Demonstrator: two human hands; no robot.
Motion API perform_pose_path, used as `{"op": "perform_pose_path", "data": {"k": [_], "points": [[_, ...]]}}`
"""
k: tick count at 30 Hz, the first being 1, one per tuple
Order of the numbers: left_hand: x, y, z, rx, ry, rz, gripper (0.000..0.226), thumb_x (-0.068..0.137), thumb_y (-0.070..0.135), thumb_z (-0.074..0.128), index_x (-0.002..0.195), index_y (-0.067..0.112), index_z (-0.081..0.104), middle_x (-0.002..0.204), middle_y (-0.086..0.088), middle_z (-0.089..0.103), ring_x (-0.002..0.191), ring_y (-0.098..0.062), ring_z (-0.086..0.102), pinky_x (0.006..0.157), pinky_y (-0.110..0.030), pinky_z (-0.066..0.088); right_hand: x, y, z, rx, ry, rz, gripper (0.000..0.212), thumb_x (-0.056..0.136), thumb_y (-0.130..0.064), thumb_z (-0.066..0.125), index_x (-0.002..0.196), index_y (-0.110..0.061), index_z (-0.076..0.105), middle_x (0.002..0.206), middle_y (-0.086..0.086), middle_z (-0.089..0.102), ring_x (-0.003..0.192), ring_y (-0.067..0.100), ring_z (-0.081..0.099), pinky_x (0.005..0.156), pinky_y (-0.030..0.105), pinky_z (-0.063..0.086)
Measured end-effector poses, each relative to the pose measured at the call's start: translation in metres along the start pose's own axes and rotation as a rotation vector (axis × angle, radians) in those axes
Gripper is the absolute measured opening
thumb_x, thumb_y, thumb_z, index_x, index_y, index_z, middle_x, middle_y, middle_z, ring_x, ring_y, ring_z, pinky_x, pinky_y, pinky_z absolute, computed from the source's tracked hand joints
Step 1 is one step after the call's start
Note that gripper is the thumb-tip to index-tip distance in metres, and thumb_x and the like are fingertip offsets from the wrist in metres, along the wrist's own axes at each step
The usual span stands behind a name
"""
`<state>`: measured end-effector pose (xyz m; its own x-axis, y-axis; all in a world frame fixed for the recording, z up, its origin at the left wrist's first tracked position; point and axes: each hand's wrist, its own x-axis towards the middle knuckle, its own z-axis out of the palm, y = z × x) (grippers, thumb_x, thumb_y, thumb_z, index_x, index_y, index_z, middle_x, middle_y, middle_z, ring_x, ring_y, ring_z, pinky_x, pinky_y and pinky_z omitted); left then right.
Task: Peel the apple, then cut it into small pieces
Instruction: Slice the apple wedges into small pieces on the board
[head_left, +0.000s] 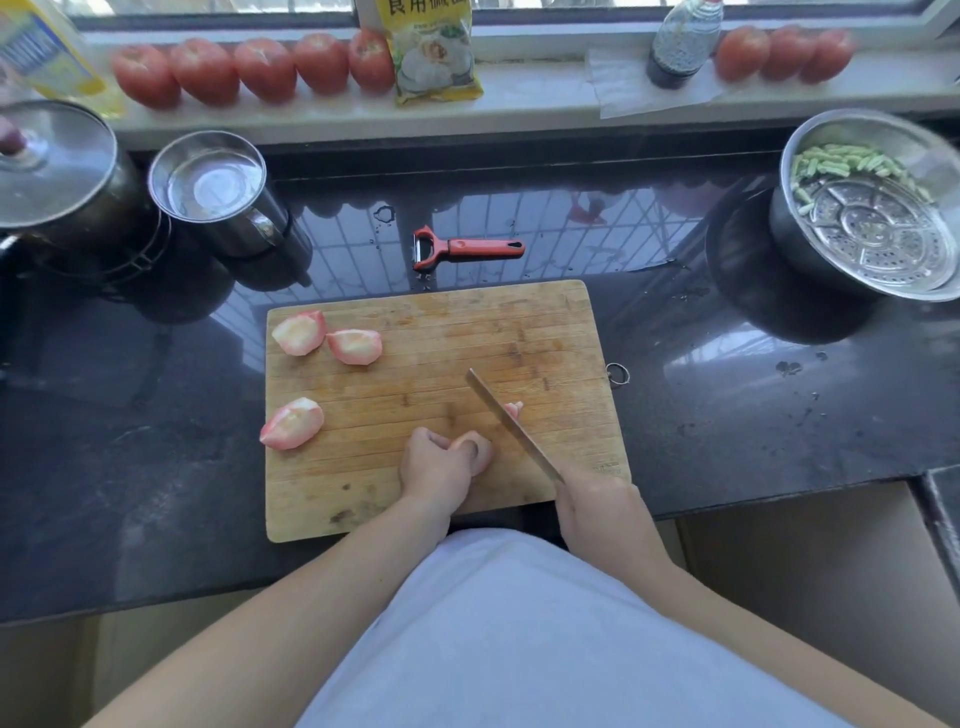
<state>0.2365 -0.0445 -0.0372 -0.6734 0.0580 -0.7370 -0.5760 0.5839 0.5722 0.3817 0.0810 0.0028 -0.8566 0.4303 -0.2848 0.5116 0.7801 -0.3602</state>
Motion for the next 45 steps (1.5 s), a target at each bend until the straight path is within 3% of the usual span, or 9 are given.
{"op": "perform_pose_path", "data": {"k": [6,15,19,22,25,28,31,35,45], "points": [[0.001,0.0,0.002,-0.012,-0.03,-0.043,0.047,0.078,0.042,0.082,0.104,0.012,0.056,0.099,-0.005,0.07,0.083,-0.021,0.057,0.066,-0.035,0.041,-0.013,0.01,0.004,-0.157,-0.029,-0.091,0.021,0.077,-0.015,0.063,0.096,-0.021,0.069,0.054,0.003,0.058,0.038,0.033,0.052,0.034,0.032,0.038],[-0.003,0.003,0.002,-0.043,-0.021,-0.041,0.043,0.083,0.042,0.081,0.099,0.013,0.054,0.085,0.002,0.064,0.073,-0.014,0.051,0.061,-0.032,0.038,-0.011,0.012,0.005,-0.23,-0.014,-0.12,0.014,0.073,-0.014,0.059,0.084,-0.018,0.067,0.051,0.002,0.056,0.035,0.034,0.05,0.031,0.033,0.038],[0.001,0.001,0.001,-0.01,-0.027,-0.039,0.042,0.081,0.044,0.08,0.094,0.014,0.054,0.096,-0.005,0.068,0.08,-0.02,0.055,0.064,-0.034,0.04,-0.014,0.011,0.0,-0.231,-0.052,-0.129,0.015,0.068,-0.012,0.062,0.081,-0.018,0.067,0.048,0.0,0.052,0.032,0.031,0.046,0.035,0.027,0.025],[0.002,0.002,0.0,0.01,-0.023,-0.039,0.037,0.082,0.042,0.078,0.094,0.015,0.056,0.1,-0.005,0.067,0.083,-0.021,0.055,0.065,-0.034,0.041,-0.016,0.015,-0.003,-0.247,-0.064,-0.118,0.02,0.064,-0.01,0.066,0.082,-0.019,0.069,0.044,-0.005,0.036,0.032,0.028,0.032,0.038,0.026,0.019],[0.0,0.003,0.001,-0.003,-0.02,-0.038,0.035,0.086,0.039,0.074,0.099,0.012,0.057,0.097,-0.004,0.067,0.081,-0.02,0.055,0.064,-0.034,0.04,-0.008,0.0,-0.011,-0.263,-0.18,-0.067,0.015,0.081,-0.024,0.059,0.092,-0.014,0.06,0.067,0.005,0.062,0.053,0.033,0.048,0.049,0.034,0.039],[-0.002,0.005,0.001,-0.017,-0.011,-0.014,0.03,0.083,0.035,0.073,0.1,0.018,0.056,0.101,-0.005,0.069,0.088,-0.022,0.063,0.072,-0.035,0.051,0.018,-0.022,-0.005,-0.209,-0.295,-0.028,0.019,0.092,-0.023,0.043,0.106,-0.014,0.053,0.093,0.011,0.068,0.085,0.039,0.064,0.063,0.037,0.039],[-0.003,0.007,-0.001,0.002,-0.021,-0.007,0.028,0.084,0.032,0.072,0.098,0.015,0.055,0.101,-0.007,0.068,0.088,-0.023,0.062,0.066,-0.034,0.045,0.025,-0.026,-0.003,-0.126,-0.19,0.003,0.019,0.093,-0.01,0.042,0.104,-0.014,0.056,0.089,0.011,0.067,0.083,0.039,0.064,0.063,0.04,0.043],[-0.002,0.005,-0.002,-0.018,-0.038,-0.019,0.028,0.088,0.029,0.07,0.103,0.01,0.055,0.101,-0.007,0.067,0.085,-0.02,0.058,0.064,-0.033,0.041,0.0,-0.009,-0.014,0.019,-0.079,0.029,0.009,0.096,-0.015,0.053,0.093,-0.012,0.061,0.074,0.01,0.067,0.069,0.036,0.062,0.058,0.043,0.049],[-0.003,0.007,-0.001,-0.036,-0.041,-0.028,0.033,0.089,0.035,0.075,0.094,0.017,0.048,0.09,0.001,0.062,0.073,-0.012,0.05,0.058,-0.03,0.034,-0.008,-0.006,-0.013,-0.138,-0.186,0.0,0.021,0.096,-0.022,0.047,0.111,-0.02,0.061,0.077,0.005,0.068,0.071,0.033,0.065,0.063,0.042,0.055]]}}
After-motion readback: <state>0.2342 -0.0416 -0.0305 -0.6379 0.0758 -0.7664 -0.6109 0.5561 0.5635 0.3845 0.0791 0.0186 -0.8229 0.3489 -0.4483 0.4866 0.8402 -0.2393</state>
